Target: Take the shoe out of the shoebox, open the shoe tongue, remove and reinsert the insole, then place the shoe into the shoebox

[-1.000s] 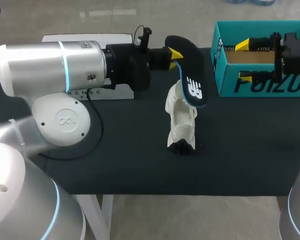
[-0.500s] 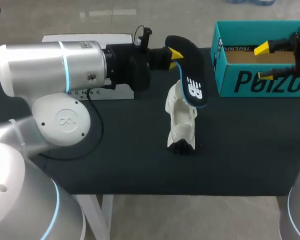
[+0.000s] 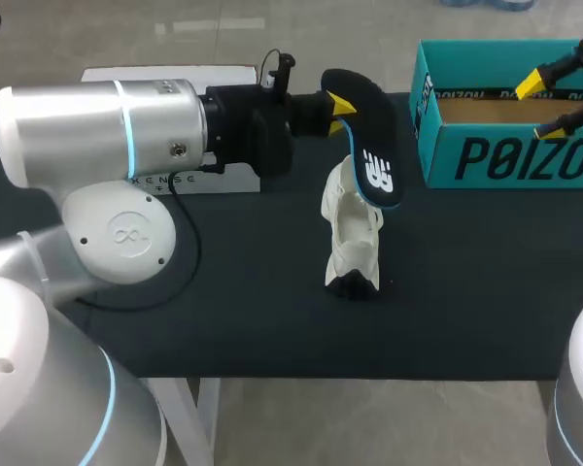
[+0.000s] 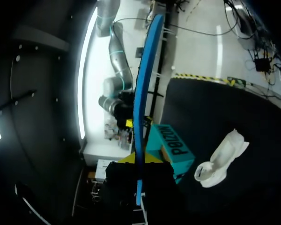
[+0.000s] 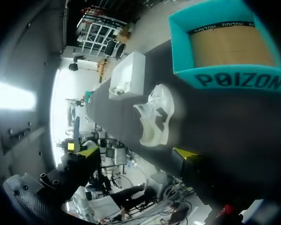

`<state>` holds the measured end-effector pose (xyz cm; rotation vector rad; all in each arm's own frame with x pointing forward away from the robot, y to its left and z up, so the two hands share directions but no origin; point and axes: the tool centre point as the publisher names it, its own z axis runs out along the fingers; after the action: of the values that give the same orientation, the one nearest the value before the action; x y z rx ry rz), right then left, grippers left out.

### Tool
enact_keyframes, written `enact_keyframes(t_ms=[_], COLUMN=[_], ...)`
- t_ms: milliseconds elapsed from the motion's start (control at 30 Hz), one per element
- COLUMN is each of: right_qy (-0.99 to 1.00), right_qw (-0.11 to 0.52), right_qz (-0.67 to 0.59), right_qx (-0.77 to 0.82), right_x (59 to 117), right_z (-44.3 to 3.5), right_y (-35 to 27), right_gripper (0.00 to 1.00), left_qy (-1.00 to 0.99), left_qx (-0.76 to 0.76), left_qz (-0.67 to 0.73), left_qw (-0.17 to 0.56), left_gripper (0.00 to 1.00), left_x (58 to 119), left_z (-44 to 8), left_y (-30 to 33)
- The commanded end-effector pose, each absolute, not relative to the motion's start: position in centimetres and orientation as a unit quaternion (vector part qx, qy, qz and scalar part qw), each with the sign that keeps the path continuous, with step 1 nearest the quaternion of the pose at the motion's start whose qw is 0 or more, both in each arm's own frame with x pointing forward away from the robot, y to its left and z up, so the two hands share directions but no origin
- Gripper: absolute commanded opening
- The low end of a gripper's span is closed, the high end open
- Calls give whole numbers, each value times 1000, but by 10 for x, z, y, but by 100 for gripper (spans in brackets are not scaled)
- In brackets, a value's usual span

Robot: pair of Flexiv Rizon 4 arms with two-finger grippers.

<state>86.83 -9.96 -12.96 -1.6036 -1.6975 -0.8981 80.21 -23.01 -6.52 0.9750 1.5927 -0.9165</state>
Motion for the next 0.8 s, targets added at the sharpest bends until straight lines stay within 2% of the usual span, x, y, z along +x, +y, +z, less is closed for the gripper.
enact_keyframes(t_ms=[33, 67, 800], right_qy=[-592, -597, -595], right_qw=[208, 191, 199], right_qz=[-387, -380, -377], right_qx=[-676, -680, -681], right_x=[857, 856, 849], right_z=[-125, -127, -127], right_y=[-102, -101, -99], right_gripper=[100, 100, 100], left_qy=[661, 661, 661], left_qx=[404, 404, 404], left_qz=[-379, -379, -379], left_qw=[507, 507, 507], left_gripper=[0, 0, 0], left_x=[802, 802, 802], left_z=[-66, -66, -66], left_y=[-232, -232, -232])
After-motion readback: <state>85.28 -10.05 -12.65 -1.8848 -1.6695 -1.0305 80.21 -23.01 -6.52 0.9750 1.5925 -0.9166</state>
